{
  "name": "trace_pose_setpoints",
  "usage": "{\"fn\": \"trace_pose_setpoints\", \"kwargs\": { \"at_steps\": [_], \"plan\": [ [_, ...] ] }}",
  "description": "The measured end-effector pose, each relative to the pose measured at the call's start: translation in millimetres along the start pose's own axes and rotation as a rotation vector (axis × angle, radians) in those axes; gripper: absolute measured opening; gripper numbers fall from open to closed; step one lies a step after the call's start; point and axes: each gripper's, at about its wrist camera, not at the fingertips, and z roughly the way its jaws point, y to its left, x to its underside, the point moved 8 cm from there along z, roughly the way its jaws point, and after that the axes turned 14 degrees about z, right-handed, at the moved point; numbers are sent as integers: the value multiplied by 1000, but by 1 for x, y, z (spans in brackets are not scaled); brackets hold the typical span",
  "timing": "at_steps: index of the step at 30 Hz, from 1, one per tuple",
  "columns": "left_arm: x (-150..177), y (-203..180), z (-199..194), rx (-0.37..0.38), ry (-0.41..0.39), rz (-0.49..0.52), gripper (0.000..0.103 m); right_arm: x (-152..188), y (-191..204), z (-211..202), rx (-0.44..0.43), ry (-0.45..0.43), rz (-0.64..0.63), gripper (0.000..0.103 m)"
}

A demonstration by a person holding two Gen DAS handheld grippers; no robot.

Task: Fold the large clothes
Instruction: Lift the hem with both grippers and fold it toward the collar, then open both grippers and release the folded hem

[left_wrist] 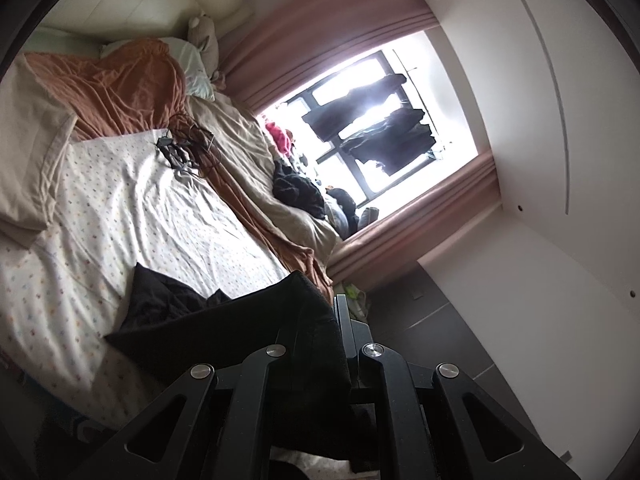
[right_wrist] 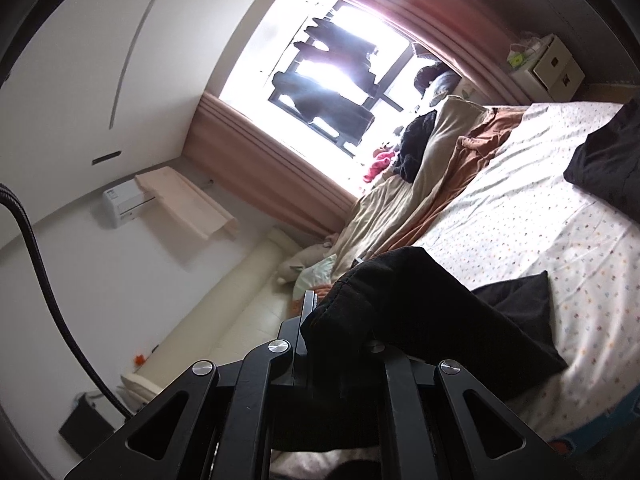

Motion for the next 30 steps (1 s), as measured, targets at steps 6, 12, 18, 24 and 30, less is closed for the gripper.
{"fn": "trace_pose_setpoints", "kwargs": {
  "at_steps": [6, 12, 18, 24, 30],
  "plan": [
    [-25, 19, 54, -34, 23, -2, 9, -33, -14, 48, 24, -13, 35, 9],
    [-40, 35, 116, -49, 63, 27, 9, -60, -37, 95, 62, -25, 42, 9],
    [-36, 76, 177, -84, 114, 6, 9, -74, -72, 137, 129, 2, 69, 9],
    [-24, 116, 224, -127, 161, -8, 9, -82, -117, 175, 198, 29, 96, 9],
    [3, 170, 265, -207, 230, -40, 9, -75, -167, 205, 279, 66, 105, 9]
  ]
}}
